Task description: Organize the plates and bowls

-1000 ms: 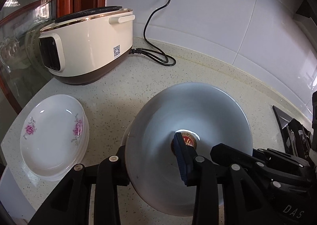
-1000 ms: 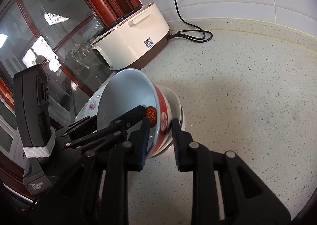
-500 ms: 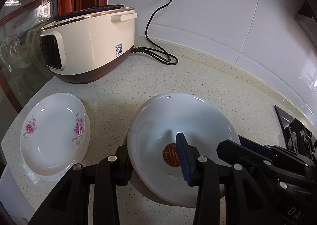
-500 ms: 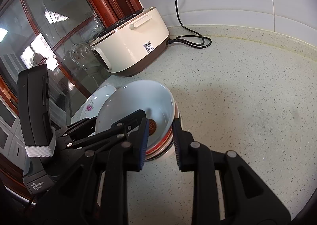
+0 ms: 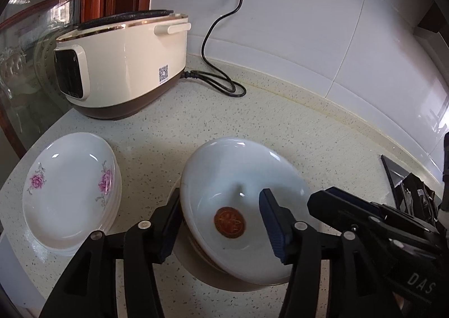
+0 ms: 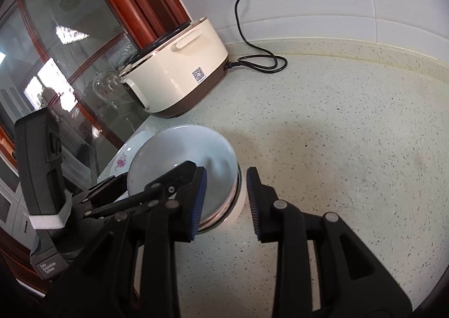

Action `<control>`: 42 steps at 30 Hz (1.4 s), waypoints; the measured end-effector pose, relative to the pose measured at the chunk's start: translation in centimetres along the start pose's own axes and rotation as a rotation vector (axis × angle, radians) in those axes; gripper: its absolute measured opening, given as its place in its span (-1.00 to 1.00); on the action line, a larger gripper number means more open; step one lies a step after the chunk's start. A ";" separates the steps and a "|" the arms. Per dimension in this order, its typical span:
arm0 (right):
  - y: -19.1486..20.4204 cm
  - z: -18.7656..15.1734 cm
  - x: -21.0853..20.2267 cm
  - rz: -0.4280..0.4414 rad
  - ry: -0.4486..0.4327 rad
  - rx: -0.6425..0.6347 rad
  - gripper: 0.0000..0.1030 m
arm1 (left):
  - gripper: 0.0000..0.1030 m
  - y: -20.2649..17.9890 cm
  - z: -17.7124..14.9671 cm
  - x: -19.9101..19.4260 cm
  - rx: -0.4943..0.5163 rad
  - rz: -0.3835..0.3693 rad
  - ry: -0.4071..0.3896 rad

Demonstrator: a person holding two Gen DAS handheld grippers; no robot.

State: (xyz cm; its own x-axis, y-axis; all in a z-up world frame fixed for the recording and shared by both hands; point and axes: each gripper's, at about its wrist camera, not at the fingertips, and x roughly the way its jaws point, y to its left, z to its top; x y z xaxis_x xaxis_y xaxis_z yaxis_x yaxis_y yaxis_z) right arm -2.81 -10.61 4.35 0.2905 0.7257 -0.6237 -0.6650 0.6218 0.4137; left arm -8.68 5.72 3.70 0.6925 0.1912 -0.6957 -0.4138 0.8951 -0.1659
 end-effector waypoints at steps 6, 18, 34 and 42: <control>-0.3 0.0 -0.2 0.001 -0.005 0.020 -0.11 | 0.54 -0.5 0.5 -0.7 0.075 0.099 -0.108; -3.3 0.4 -0.5 0.043 -0.023 0.173 0.24 | 0.58 3.3 1.4 0.0 -0.081 -0.037 -0.061; -3.4 -1.2 1.7 0.176 -0.038 0.251 0.36 | 0.60 5.9 0.6 1.7 -0.135 -0.104 0.070; -2.1 -4.3 3.0 0.107 0.017 0.356 0.44 | 0.60 7.0 0.8 3.6 -0.162 -0.180 0.133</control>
State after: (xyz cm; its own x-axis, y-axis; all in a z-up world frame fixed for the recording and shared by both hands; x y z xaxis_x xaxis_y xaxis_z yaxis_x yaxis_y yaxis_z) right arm -3.49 -10.97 -1.21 0.2194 0.7889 -0.5741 -0.4088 0.6086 0.6801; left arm -8.62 13.03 0.64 0.6843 -0.0293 -0.7286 -0.3877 0.8316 -0.3976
